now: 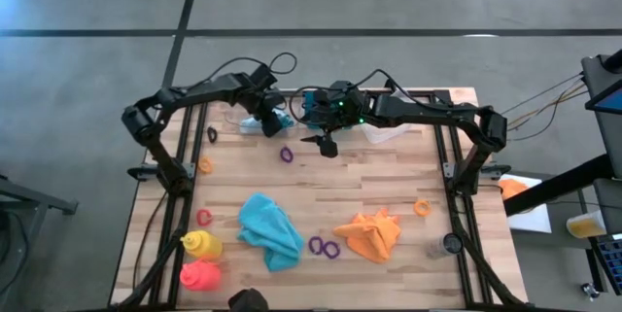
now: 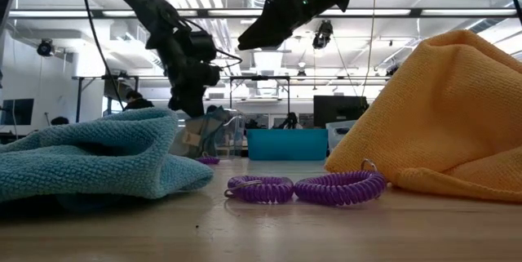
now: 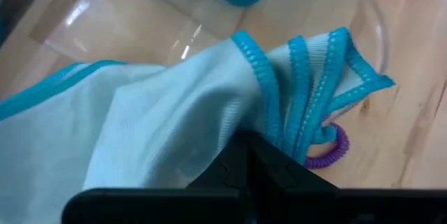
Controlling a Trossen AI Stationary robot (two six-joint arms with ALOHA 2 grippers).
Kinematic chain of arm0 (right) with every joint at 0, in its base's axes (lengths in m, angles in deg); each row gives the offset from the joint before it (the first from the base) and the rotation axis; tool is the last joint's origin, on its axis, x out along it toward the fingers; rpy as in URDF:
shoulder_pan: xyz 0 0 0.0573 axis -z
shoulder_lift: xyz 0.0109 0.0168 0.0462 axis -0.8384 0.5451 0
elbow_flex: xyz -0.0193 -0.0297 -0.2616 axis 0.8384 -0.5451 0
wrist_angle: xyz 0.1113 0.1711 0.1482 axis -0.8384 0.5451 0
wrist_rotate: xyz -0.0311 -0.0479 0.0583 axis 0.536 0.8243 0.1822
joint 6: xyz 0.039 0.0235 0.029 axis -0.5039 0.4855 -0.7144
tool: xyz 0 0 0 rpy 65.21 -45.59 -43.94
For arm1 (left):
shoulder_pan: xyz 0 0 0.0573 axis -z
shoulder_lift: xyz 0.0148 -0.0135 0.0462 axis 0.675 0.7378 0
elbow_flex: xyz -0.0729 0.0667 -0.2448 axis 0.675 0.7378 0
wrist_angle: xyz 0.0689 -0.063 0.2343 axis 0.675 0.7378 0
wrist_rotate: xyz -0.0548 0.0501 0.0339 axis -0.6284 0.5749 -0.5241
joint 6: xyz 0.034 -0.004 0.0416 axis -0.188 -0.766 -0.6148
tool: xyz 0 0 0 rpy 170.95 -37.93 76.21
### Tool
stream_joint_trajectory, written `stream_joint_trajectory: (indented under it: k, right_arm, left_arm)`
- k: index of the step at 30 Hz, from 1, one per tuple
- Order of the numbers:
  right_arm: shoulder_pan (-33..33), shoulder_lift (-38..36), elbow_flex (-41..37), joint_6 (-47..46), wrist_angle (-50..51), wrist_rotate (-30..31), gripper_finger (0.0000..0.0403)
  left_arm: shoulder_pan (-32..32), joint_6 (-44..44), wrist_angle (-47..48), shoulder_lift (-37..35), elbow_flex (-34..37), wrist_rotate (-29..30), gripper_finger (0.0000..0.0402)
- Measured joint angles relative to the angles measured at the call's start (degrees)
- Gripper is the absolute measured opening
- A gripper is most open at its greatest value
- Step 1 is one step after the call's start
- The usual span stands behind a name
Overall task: Pick & Place Sports Items
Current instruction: Put the folded light blue towel into the transparent bin
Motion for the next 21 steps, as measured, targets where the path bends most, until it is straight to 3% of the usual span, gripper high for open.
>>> stream_joint_trajectory:
  k: [10, 21]
  right_arm:
    - [0.0, 0.0, 0.0, 0.0, 0.02, 0.01, 0.0279]
    - [0.0, 0.0, 0.0, 0.17, -0.02, 0.01, 0.0279]
  left_arm:
    - [0.0, 0.27, 0.14, 5.37, 0.0, 2.2, 0.0009]
    - [-0.18, 0.02, 1.48, 4.64, -1.76, 3.35, 0.0009]
